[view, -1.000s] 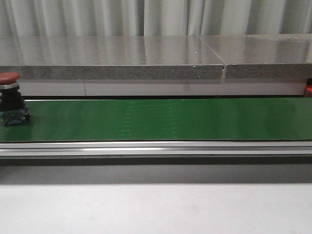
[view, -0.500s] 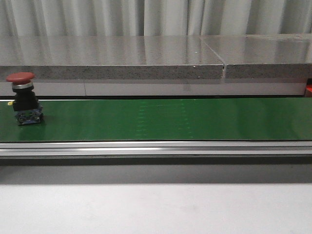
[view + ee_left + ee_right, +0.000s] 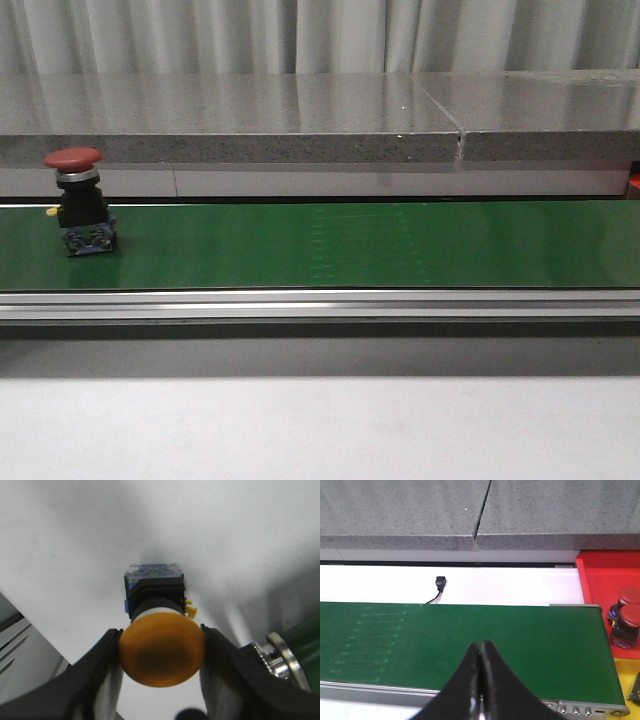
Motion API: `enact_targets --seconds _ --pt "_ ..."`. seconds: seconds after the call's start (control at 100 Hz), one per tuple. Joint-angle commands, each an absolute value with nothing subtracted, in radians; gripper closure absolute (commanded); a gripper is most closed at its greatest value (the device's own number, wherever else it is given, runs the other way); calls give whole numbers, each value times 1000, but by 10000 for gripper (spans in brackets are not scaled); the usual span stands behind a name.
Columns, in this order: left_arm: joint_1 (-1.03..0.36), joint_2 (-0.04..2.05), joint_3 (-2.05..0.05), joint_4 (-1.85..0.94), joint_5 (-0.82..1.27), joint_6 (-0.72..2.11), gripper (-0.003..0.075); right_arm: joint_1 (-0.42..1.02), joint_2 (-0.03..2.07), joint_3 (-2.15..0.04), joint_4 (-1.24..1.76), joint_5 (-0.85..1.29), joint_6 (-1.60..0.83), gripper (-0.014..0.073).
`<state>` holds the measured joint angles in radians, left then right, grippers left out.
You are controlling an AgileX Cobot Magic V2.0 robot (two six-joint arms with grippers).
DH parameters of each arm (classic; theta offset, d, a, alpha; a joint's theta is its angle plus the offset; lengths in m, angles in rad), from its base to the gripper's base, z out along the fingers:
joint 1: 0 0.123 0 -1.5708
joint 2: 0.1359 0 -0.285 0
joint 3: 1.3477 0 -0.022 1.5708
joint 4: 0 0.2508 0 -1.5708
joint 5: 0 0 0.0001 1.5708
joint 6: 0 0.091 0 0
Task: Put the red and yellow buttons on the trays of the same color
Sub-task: 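Move the left gripper back to the pile over a yellow button, then grasp the yellow button, carry it onto the green belt, open left gripper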
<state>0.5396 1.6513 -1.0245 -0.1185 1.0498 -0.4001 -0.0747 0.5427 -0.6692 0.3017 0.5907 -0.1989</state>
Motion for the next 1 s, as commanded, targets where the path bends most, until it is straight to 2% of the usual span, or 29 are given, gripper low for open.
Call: enact_targets --seconds 0.0,0.3,0.48,0.77,0.99 --pt "540 1591 -1052 -120 1052 -393 552 -74 544 -695 319 524 -207 660" --pt "540 1433 -1088 -49 1057 -215 552 -74 544 -695 319 524 -207 660" --pt "533 1349 -1135 -101 1074 -153 552 -74 544 -695 319 524 -207 660" --pt "368 1321 -1325 -103 1176 -84 552 -74 544 -695 319 524 -207 660" --pt "258 1379 -1364 -88 1246 -82 552 -74 544 -695 319 524 -207 660"
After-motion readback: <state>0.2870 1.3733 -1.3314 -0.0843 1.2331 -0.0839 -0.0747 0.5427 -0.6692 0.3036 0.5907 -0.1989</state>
